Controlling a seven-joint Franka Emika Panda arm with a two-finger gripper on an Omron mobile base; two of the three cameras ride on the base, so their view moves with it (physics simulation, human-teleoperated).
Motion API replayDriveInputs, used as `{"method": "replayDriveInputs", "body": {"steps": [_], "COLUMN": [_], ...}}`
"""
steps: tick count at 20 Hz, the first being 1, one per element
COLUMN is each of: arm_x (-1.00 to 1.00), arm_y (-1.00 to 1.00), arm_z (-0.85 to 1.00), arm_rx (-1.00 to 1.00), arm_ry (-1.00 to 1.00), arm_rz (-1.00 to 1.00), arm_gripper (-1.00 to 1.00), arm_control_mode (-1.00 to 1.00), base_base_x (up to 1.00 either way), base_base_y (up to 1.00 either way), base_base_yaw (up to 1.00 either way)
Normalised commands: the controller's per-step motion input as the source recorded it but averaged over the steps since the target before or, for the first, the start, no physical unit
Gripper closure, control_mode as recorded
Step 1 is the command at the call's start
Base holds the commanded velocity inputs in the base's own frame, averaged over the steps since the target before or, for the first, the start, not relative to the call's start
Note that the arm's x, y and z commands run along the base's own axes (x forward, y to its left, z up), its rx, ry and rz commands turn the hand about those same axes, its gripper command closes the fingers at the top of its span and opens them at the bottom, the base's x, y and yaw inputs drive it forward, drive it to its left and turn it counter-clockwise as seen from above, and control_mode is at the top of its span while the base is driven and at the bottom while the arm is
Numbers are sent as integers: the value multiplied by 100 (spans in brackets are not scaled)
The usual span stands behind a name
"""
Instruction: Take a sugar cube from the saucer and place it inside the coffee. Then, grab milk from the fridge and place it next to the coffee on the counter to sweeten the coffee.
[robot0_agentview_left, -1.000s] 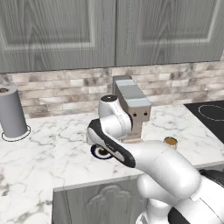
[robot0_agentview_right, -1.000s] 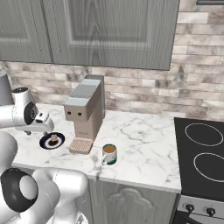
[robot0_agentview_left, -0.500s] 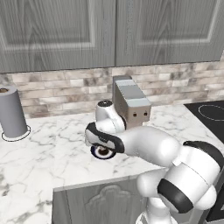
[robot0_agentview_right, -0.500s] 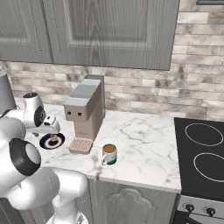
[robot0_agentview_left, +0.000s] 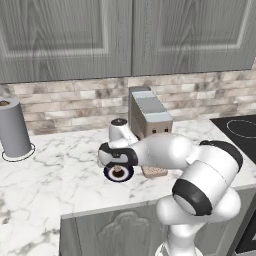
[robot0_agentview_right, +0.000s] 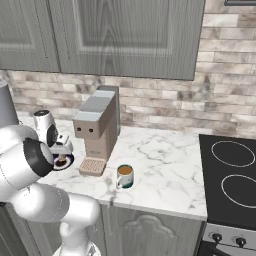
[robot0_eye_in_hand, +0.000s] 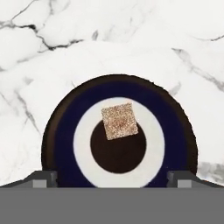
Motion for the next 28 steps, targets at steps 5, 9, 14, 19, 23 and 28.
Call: {"method": "replayDriveInputs", "body": {"steps": [5,9,14,19,23,28], "arm_x": [37,31,31,2,-1,-7], "arm_y": [0,0,1,15,0,0], "arm_z": [-27,-32,-27,-30,-4,0], "arm_rx": [0,0,0,0,0,0], "arm_ry": [0,0,0,0,0,0], "arm_rz": [0,0,0,0,0,0], "arm_gripper": [-100,-100,-100,100,100,100], "arm_control_mode": [-100,-100,-100,-100,-100,-100], "base_base_x": [0,0,0,0,0,0], "base_base_y": [0,0,0,0,0,0], "base_base_yaw": [0,0,0,0,0,0]}}
